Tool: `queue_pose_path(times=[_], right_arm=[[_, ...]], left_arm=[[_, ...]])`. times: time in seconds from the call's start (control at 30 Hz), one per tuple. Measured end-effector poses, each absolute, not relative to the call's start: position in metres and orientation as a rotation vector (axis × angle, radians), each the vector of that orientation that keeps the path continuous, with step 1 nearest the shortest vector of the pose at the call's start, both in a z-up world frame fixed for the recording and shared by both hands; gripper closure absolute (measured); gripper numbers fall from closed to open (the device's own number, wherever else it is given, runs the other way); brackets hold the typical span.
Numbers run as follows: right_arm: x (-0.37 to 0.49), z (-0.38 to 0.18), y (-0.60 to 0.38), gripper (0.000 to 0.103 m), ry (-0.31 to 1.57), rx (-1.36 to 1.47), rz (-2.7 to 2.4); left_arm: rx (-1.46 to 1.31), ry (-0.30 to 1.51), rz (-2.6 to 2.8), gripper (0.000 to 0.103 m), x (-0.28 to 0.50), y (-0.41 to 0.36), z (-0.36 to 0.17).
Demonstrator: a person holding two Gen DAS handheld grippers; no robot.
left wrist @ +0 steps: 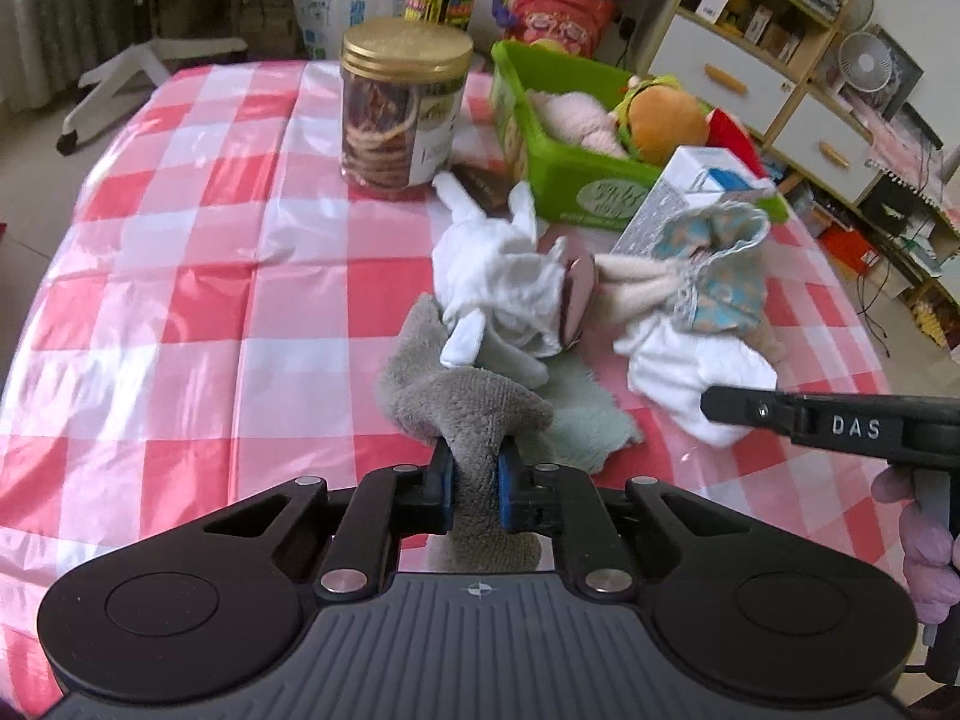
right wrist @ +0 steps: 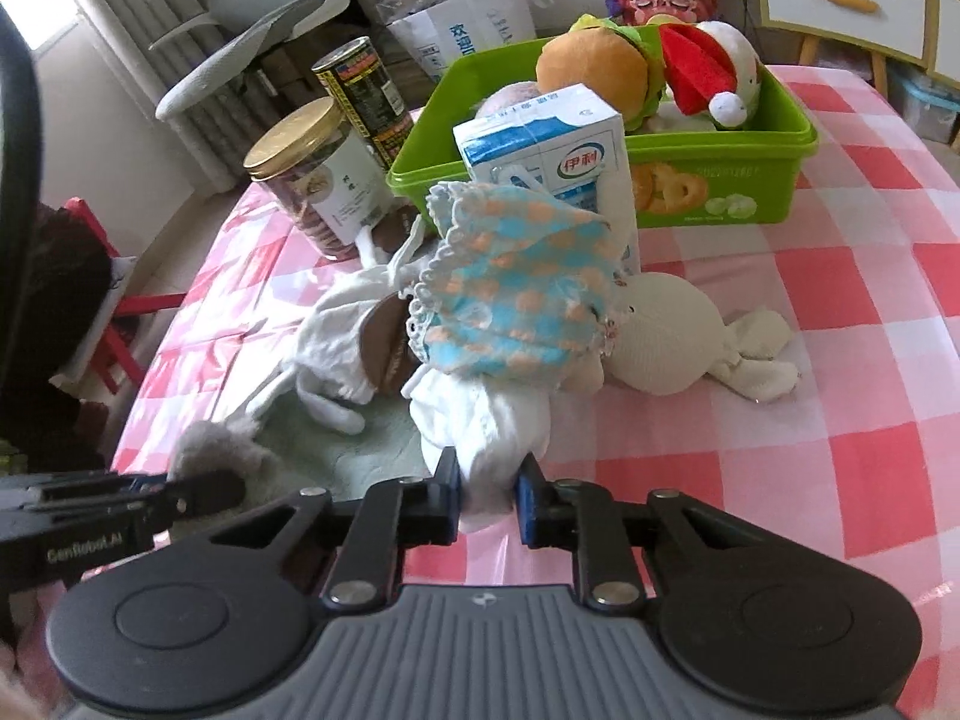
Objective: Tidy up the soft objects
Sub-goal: 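Grasp the grey towel with the left gripper while the right grasps the white cloth, then carry grey towel and white cloth into the green bin and open both grippers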
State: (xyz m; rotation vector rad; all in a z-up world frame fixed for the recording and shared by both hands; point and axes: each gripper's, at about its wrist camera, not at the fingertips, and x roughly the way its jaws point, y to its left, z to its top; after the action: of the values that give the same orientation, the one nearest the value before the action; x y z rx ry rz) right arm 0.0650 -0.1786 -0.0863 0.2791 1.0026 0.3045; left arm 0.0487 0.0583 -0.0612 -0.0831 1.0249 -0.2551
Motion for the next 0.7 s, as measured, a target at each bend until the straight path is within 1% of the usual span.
queue_pose_path(times=[0.23, 0.7], right_arm=[[0.047, -0.071, -0.194, 0.103, 1.02, 0.318, 0.341], [0.011, -0.022, -0.23, 0.103, 0.889, 0.425, 0.379]], left_arm=[[-0.096, 0.982, -0.27, 0.093, 0.039, 0.058, -0.044], [-0.149, 0.808, -0.316, 0.094, 0.016, 0.049, 0.005]])
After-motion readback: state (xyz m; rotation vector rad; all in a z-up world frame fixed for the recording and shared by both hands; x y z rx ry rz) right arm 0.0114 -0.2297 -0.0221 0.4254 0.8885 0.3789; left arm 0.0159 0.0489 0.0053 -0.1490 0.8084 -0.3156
